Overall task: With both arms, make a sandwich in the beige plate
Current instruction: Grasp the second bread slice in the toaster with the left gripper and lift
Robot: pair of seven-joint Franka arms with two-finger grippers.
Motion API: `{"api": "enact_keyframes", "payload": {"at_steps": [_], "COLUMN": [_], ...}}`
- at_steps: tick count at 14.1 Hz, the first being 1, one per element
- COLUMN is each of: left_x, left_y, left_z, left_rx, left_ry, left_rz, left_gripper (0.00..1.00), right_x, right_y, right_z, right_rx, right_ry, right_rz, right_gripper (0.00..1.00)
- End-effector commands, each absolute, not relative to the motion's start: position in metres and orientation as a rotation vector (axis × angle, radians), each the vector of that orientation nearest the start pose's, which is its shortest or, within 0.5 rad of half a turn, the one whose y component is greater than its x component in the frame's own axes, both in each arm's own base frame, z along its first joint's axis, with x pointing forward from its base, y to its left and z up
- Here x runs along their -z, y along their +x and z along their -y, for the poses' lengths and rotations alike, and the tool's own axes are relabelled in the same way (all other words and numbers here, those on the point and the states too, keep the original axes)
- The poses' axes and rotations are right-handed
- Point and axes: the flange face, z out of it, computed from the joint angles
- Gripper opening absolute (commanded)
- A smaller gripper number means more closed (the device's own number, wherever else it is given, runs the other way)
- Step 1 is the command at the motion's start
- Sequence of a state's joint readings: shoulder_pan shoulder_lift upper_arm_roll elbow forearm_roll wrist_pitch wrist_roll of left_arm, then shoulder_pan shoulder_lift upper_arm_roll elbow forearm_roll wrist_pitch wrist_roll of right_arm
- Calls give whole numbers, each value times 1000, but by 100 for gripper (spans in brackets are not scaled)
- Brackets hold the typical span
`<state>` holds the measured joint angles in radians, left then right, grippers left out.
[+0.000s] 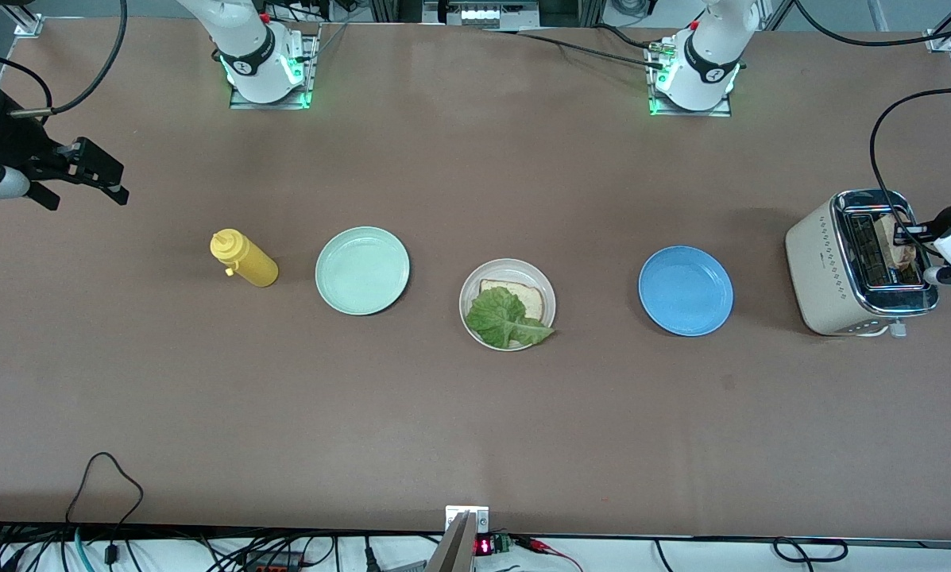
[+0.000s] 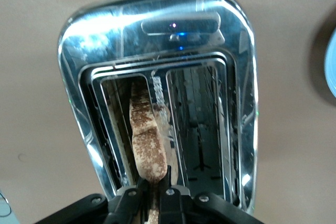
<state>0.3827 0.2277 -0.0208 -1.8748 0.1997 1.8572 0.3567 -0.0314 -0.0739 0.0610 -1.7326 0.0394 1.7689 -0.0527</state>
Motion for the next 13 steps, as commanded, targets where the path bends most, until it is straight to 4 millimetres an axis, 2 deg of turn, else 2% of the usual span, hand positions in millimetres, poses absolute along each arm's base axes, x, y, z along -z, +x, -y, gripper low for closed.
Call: {"api": "enact_keyframes", "payload": {"at_steps": [1,2,5,10,11,13], "left_x": [-408,-420,-469,-537,-544,-542], "left_y": [551,559,589,608,607,604], "left_z": [-205,-195,-144,-37,-20,8], "left_rx": [-461,-444,-385,-329,-336,-324], "left_ry": [-2997,-2975,-2892,-2837,-2840,-3003], "left_rz": [-179,-222,-349,-542,-586,-623], "left_gripper": [1,1,1,1,1,1], "right_x": [-609,-610,-608,-602,-601,-600], "right_y": [553,553,551,555,556,563], "right_z": [-18,-23,-25,-22,-20,-21], "right_rx": [186,188,167,159,158,163], "right_ry": [-3101,-3101,-3108,-3167,-3164,-3160], "right_rz": [99,111,113,121,113,117], "right_gripper": [100,100,100,100,100,100]}}
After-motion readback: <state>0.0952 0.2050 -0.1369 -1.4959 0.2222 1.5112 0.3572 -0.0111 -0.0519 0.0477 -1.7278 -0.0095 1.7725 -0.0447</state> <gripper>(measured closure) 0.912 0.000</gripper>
